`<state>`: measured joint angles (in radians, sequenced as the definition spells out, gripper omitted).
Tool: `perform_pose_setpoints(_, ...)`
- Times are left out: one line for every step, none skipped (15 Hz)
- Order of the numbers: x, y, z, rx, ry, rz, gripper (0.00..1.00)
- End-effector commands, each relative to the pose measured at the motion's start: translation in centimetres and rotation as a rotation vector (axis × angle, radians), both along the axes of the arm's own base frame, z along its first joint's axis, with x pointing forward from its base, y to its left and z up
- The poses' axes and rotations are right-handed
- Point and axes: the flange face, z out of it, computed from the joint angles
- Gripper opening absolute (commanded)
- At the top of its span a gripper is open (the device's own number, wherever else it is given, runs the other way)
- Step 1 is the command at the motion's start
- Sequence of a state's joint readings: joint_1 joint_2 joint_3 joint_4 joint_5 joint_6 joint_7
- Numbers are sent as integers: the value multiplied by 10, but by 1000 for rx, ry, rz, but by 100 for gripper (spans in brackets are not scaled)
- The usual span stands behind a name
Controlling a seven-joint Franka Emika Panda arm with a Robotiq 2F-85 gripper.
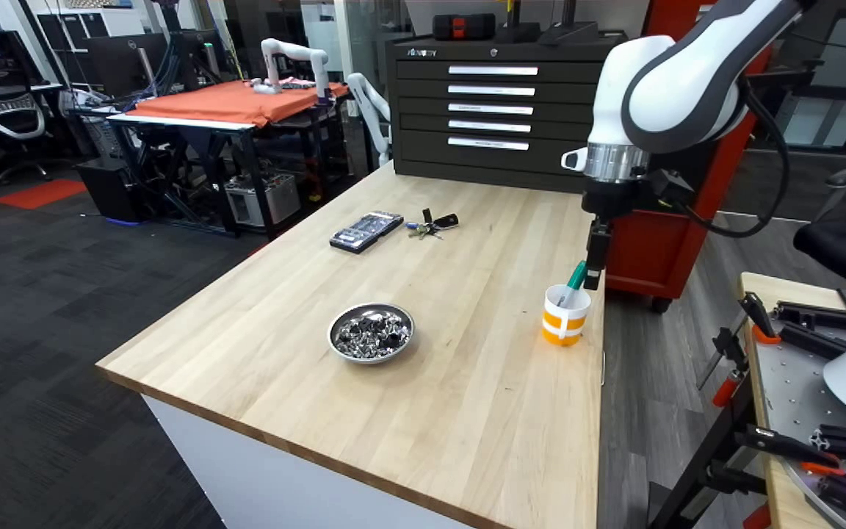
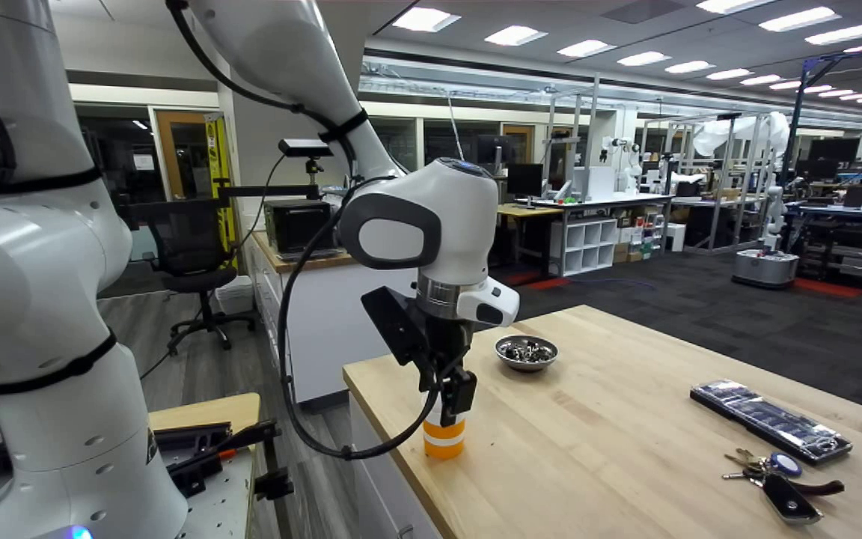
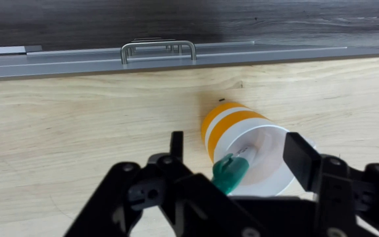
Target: Remove the marker from the mug cup
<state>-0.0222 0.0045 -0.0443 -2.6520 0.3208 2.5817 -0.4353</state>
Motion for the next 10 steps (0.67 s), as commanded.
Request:
perform_pose_setpoints(11,0,-4,-1,1,30,100)
perform_pose_setpoints(12,-1,-5,-1,-3,35,100)
perform_pose_setpoints(14,-1,-5,-1,-3,37,100)
perform_pose_setpoints(15,-1,-6,-1,-4,39,100)
perform_pose_setpoints(16,-2,-6,0,-4,39,100)
perform_pose_setpoints(17,-2,-6,-1,-5,38,99)
perform_pose_setpoints(18,-2,-5,0,-9,40,75)
perform_pose_setpoints(19,-2,-5,-2,-14,42,74)
perform_pose_setpoints(20,-2,-4,-4,-19,46,70)
perform_pose_setpoints(21,-2,-4,-4,-22,49,61)
